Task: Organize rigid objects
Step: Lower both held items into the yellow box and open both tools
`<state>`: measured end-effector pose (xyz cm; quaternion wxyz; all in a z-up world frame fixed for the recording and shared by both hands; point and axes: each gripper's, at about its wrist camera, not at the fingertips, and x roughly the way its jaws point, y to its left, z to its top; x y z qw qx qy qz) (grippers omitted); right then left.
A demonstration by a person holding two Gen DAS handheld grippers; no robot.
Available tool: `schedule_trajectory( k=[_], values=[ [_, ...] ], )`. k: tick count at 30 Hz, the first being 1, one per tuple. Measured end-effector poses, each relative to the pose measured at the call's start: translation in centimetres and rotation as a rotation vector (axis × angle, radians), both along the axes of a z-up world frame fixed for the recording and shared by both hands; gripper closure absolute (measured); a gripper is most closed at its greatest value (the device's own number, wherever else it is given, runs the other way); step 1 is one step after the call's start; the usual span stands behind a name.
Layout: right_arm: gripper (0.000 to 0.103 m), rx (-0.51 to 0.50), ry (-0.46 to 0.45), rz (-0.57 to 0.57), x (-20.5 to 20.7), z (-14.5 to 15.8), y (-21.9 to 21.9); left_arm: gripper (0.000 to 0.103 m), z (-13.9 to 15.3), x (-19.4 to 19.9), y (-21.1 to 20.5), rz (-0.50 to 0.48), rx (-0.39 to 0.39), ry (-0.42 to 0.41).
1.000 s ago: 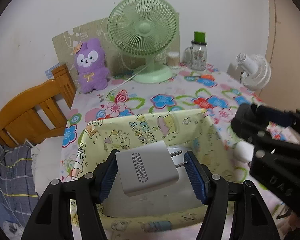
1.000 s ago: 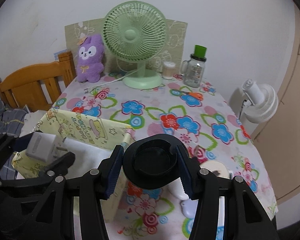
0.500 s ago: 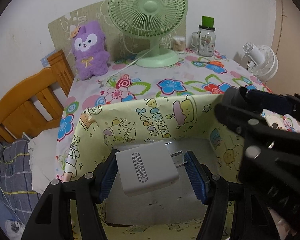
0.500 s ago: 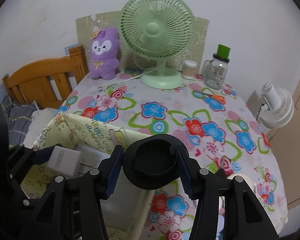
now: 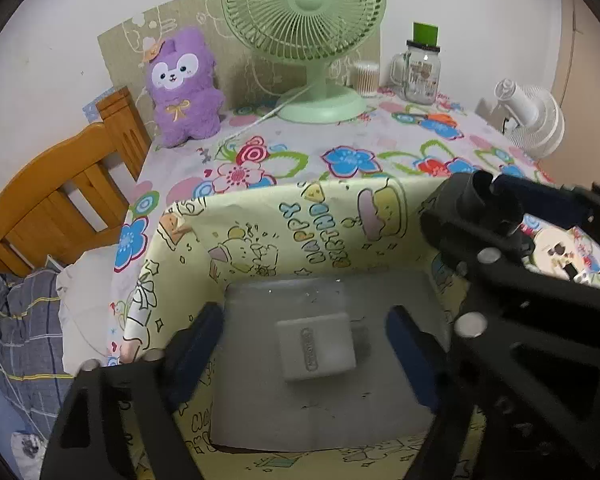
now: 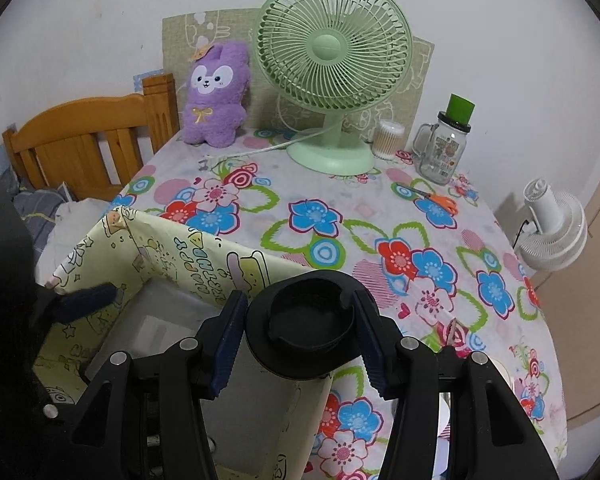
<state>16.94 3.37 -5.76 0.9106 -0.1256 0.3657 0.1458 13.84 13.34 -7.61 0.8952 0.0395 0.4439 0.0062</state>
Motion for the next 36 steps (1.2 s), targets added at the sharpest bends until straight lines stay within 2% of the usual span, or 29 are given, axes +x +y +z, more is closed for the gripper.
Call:
schedule_trajectory(
  k=[3,5,7,14,22,36],
  values=[
    [0.028,0.007,0.024,0.014,0.0,-0.3,0.0,0.010,0.2,-0.1,0.0,0.009,0.007,-0.005],
    [0.024,0.014,0.025,0.016,-0.2,-0.4,0.0,0.009,0.1,-0.2,0.0,0.009,0.015,0.001],
    [0.014,0.004,0.023,0.007,-0.3,-0.5,-0.1,0.009,-0.1,-0.5,-0.2,0.008,0.022,0.006],
    [0.013,0.019,0.031,0.016,-1.0,-0.4,-0.8,0.002,0.2,-1.4,-0.2,0.012,0.018,-0.008],
    [0.013,0.062,0.038,0.029,-1.7,-0.1,-1.3,0.001,0.4,-1.9,0.1,0.029,0.004,-0.022],
    [0.013,0.054,0.030,-0.037,-3.1,0.7,-3.8,0.001,1.6,-3.6,-2.4,-0.013,0.022,-0.055]
  ],
)
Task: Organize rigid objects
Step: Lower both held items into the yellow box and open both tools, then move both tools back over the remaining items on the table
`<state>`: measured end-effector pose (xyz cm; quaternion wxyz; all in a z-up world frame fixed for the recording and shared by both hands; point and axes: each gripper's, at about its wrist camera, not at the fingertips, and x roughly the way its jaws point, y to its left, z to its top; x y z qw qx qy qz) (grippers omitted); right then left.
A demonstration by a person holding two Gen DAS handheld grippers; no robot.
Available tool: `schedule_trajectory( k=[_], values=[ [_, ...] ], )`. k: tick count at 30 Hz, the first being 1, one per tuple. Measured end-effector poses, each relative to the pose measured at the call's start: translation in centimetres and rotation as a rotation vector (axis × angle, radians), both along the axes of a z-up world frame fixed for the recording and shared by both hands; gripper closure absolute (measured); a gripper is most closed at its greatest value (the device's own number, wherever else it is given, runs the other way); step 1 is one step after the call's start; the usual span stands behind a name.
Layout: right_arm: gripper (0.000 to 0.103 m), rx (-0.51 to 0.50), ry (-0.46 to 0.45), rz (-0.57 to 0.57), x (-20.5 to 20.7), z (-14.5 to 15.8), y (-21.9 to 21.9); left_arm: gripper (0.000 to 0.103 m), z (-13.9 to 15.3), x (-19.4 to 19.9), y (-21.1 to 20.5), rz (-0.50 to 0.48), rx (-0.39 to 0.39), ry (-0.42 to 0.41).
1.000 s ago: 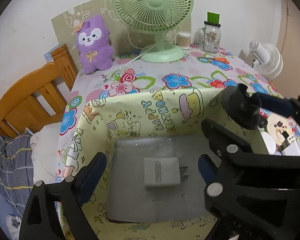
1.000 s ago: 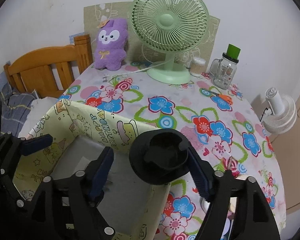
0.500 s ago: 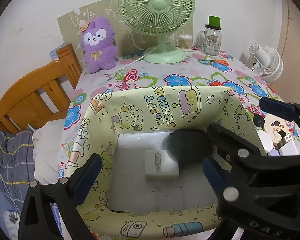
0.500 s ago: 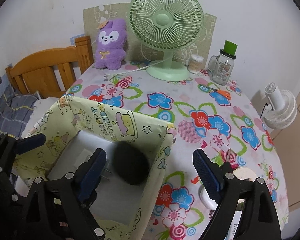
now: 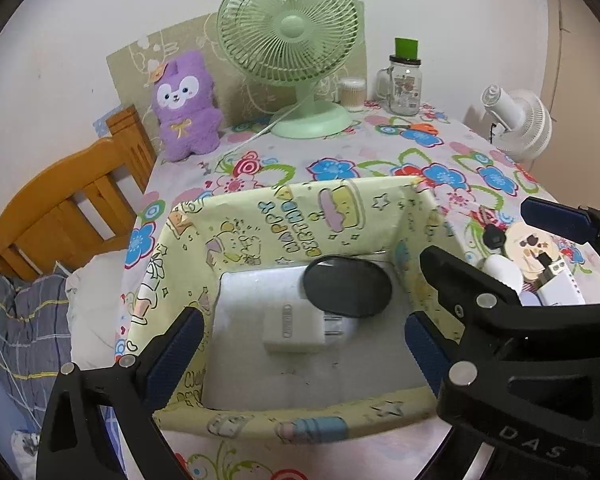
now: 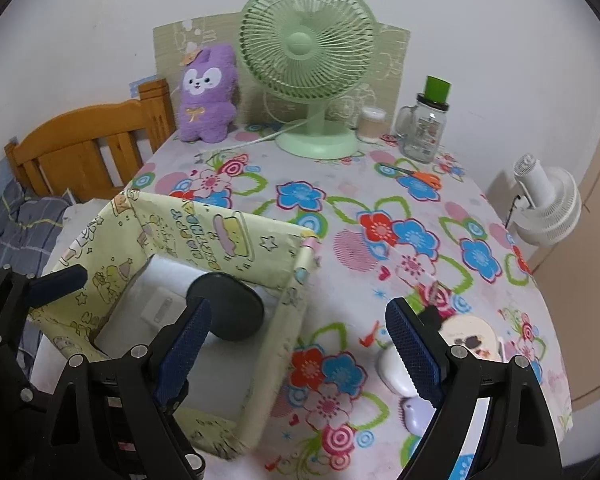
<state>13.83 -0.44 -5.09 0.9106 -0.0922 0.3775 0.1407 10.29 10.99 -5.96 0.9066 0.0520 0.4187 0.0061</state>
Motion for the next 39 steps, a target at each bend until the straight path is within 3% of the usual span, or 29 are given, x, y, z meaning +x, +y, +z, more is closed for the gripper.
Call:
schedule_trajectory(
  k=[10,39],
  values=[
    [0.013,0.025,-0.005,-0.042,-1.7,1.0,-3.3,0.001,1.2,-1.4,-2.6,-0.027,0.016,-0.034],
    [0.013,0.011,-0.064,-0.163,-5.5,3.0,-13.3,0.001,2.8,-4.0,-11.2,-0.119,-0.043,-0.077]
  ],
)
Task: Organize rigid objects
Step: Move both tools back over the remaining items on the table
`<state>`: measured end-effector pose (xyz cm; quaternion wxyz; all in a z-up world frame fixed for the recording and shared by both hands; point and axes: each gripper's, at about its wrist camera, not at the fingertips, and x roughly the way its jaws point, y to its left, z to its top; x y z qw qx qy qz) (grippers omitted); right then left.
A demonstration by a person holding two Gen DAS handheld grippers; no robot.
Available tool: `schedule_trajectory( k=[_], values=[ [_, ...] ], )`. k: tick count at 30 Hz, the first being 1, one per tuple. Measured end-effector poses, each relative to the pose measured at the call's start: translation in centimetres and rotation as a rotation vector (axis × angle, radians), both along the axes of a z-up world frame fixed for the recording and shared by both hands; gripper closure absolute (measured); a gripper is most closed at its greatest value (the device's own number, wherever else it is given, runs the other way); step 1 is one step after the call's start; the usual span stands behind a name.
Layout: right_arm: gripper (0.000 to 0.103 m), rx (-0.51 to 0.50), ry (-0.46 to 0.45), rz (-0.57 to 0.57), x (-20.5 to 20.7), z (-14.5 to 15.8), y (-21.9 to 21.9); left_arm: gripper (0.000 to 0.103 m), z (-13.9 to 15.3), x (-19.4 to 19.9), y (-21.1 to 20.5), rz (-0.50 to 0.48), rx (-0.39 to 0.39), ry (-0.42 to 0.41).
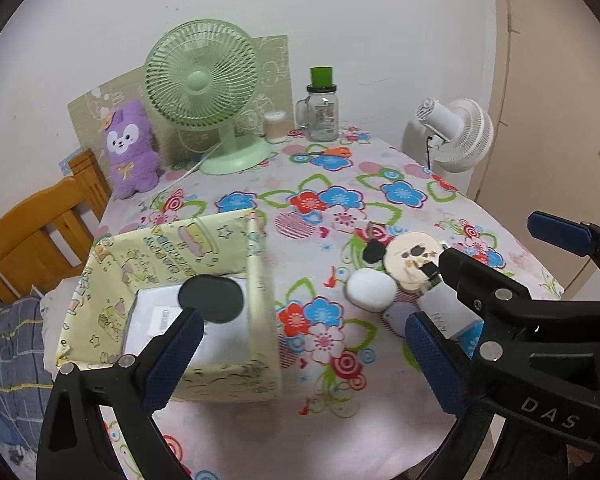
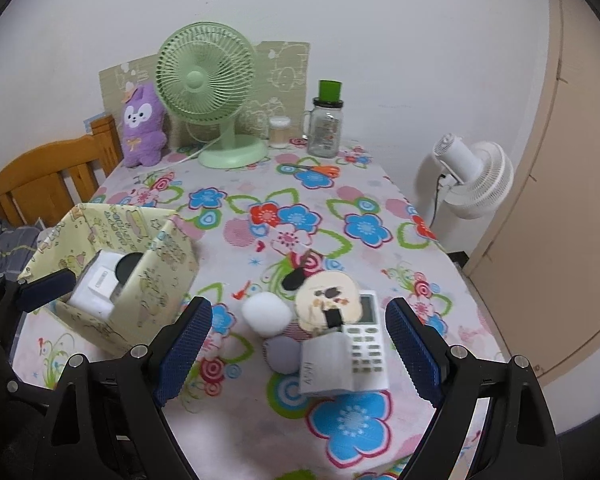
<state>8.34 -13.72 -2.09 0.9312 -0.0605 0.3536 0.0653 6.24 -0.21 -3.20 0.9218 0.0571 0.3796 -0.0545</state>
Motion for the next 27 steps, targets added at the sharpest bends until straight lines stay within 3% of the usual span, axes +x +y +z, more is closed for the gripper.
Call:
schedule_trajectory(
  k=[12,27],
  values=[
    [0.013,0.004,0.021,-0.030,-0.2,-1.7,-3.5,0.001,-1.7,0.4,-2.5,-0.020,-0.047,0.052],
    [0.021,0.035,0.098,-0.051,1.2,-5.3,-6.7,0.003,-4.9,1.7,-5.4,-0.052,-0.019,0.096]
  ],
)
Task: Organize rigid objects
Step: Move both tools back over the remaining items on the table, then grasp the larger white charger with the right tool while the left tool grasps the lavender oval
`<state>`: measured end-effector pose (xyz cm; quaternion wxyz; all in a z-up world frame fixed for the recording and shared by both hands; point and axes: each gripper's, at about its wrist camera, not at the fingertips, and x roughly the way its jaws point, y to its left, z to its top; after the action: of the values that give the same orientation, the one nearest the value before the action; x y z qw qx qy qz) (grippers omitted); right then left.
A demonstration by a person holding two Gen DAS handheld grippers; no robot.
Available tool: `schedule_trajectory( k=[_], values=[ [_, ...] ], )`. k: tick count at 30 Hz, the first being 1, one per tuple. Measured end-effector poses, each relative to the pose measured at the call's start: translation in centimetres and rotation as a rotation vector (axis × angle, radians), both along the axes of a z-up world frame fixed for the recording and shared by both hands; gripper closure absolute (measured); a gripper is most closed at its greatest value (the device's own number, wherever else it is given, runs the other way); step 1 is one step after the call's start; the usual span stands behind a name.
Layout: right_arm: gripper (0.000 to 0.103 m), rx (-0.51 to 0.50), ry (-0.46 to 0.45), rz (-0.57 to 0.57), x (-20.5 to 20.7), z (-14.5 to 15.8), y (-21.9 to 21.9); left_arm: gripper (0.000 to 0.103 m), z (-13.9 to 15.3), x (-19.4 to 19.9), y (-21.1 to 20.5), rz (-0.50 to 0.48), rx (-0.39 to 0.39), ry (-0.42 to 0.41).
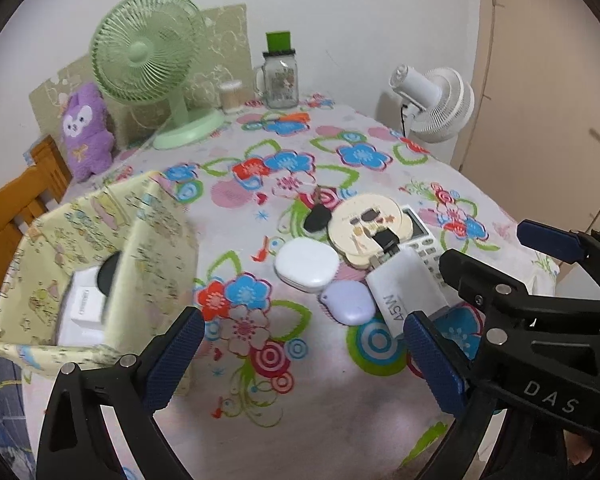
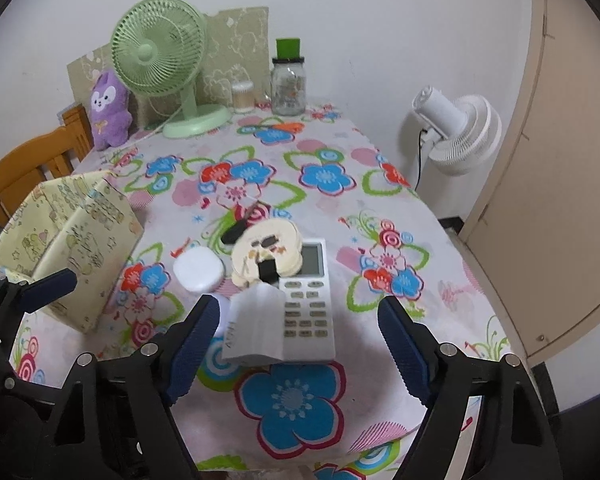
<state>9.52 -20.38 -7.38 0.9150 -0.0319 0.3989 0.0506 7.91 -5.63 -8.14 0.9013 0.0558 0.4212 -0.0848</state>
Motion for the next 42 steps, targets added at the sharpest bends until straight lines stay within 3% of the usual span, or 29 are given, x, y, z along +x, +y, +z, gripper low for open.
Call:
schedule_trajectory(
  k=[15,26,33,42],
  values=[
    [0.025,0.023,0.100,0.012,2.3,-3.9,-0.3,0.007,-3.7,2.4,-0.6,-0.001,0.011,0.087],
    [0.037,0.042,0.124,0.065,3.4,-5.0,1.4,0.008,-4.8,3.2,-0.6,0.002,0.013,0.110],
    [0.059,0.051,0.117,0.086,3.2,-4.9,2.3,0.008,-4.8,3.3,-0.5,0.012,0.007,0.112],
    [0.068,0.061,0.102,0.078,2.4,-4.5,2.9,0.012,-4.8,3.0,0.0,0.020,-0.010,0.114]
  ],
)
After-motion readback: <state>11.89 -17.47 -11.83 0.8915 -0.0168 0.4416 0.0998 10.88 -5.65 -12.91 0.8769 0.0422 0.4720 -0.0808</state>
